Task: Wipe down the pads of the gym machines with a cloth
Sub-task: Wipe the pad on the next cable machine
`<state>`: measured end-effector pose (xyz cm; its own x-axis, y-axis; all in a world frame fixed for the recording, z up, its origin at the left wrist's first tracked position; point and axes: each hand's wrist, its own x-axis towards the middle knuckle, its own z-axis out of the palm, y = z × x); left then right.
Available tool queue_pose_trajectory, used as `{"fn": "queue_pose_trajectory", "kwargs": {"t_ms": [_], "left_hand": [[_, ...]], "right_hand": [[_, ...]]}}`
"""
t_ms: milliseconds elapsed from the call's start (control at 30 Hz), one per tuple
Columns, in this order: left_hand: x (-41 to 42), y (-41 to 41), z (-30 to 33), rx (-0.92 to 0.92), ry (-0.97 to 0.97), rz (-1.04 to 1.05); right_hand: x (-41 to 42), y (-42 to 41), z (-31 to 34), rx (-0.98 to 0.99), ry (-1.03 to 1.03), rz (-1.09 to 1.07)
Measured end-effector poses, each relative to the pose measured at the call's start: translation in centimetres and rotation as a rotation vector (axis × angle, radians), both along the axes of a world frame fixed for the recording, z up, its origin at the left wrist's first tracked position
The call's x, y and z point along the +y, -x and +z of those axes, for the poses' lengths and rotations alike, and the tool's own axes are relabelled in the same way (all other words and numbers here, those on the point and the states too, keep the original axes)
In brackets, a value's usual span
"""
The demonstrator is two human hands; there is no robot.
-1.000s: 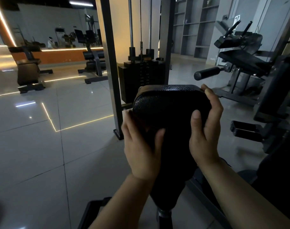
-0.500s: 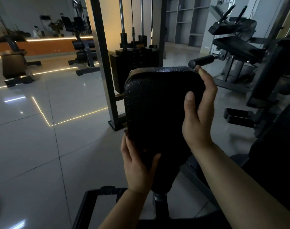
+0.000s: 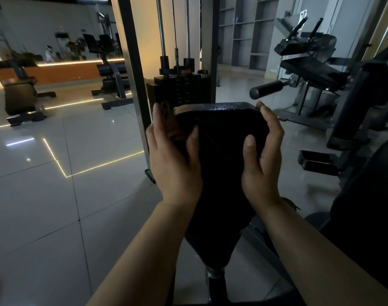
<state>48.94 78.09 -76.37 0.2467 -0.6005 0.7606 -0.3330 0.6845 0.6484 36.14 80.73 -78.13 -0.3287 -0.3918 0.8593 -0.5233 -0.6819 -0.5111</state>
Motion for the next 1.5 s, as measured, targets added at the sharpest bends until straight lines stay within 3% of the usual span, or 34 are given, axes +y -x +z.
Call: {"fn": "queue_pose_trajectory", "kwargs": {"t_ms": [133, 367, 533, 633, 833, 1067, 1200, 1367, 1500], "left_hand": [[-0.3, -0.3, -0.7, 0.027, 0.054, -0.079], [1.9, -0.5, -11.6, 0.097, -0.147, -0.153], [2.8, -0.3, -15.0, 0.181, -0.255, -0.181], [2.7, 0.0, -13.3, 0.239, -0.275, -0.139], [0.9, 0.4, -4.3, 0.186, -0.153, 0.016], [-0.3, 0.4, 2.5, 0.073, -0.032, 0.027], [0.4, -0.2, -2.5, 0.025, 0.001, -0.09], [2.5, -0.4, -11.9, 0.133, -0.235, -0.118], [2.6, -0.1, -12.5, 0.189, -0.269, -0.078]], "right_hand": [[0.0, 0.0, -0.1, 0.007, 0.012, 0.01], [-0.2, 0.0, -0.3, 0.015, 0.027, -0.01], [-0.2, 0.0, -0.3, 0.005, 0.015, -0.003], [-0.1, 0.1, -0.3, 0.001, 0.018, -0.002], [-0.1, -0.1, -0.2, 0.0, 0.011, -0.026], [-0.1, 0.1, -0.3, 0.017, 0.021, 0.004], [0.0, 0.1, -0.5, 0.0, 0.015, 0.031], [-0.1, 0.0, -0.4, 0.006, 0.034, 0.007], [-0.2, 0.1, -0.4, 0.01, 0.04, -0.002]]}}
